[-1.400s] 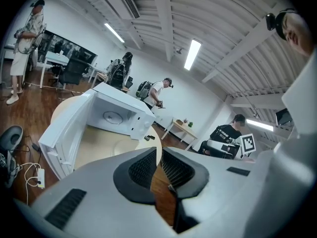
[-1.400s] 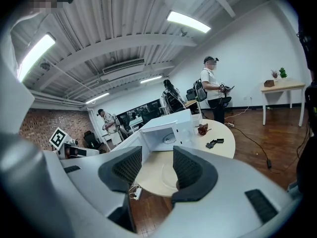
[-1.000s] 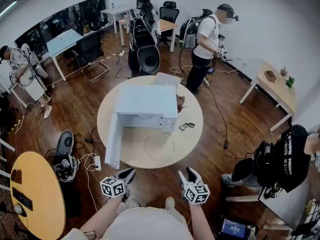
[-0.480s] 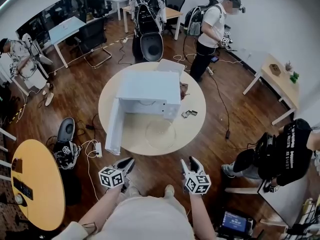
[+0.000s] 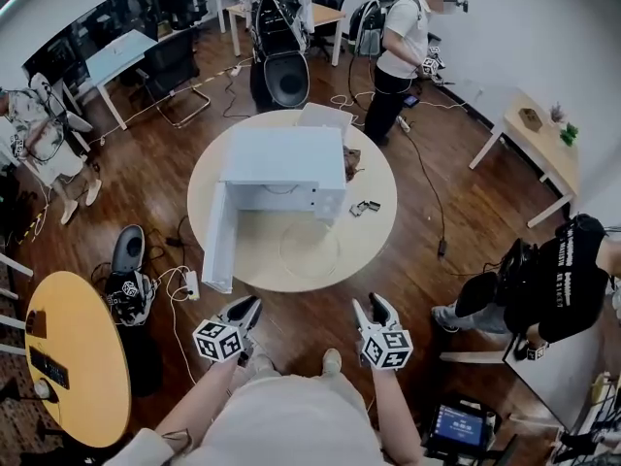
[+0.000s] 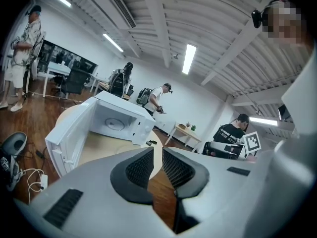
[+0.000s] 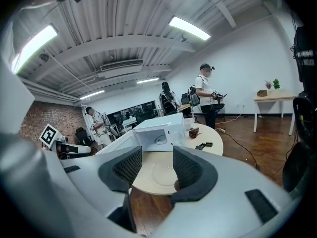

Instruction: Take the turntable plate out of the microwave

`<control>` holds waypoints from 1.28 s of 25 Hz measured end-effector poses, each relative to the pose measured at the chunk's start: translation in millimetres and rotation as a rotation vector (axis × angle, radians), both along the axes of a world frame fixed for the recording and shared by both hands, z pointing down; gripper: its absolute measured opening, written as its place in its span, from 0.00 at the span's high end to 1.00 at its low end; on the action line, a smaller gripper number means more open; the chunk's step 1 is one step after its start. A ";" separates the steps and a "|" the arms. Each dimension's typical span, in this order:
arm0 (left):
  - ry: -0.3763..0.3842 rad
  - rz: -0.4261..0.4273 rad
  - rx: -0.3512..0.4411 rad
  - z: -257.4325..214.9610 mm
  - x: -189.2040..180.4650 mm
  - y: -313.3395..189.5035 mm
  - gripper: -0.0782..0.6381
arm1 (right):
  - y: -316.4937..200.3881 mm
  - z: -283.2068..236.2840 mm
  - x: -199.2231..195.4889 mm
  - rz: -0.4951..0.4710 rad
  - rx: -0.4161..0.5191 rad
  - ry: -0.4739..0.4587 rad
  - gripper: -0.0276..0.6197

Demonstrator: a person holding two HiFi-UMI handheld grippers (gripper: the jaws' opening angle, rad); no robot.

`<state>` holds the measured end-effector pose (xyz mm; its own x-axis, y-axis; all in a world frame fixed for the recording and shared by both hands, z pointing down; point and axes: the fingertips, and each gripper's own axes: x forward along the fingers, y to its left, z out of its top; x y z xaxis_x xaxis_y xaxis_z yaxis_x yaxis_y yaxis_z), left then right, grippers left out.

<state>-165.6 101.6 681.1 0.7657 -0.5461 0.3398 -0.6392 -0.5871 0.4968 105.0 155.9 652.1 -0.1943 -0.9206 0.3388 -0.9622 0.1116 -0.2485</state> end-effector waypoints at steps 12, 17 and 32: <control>0.042 -0.018 0.030 -3.8 2.7 3.7 0.83 | 7.1 -1.0 -31.0 -0.161 0.014 0.035 0.65; 0.054 -0.026 0.032 -0.4 2.4 4.5 0.83 | 5.4 -0.5 -30.1 -0.179 0.022 0.074 0.65; 0.097 -0.002 -0.023 1.3 30.4 4.9 0.83 | 6.7 0.0 -4.5 -0.167 -0.011 0.091 0.65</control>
<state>-135.2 106.5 682.3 0.7946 -0.5403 0.2770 -0.5885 -0.5735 0.5698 100.6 162.6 652.1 -0.3122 -0.8742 0.3719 -0.9490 0.2695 -0.1634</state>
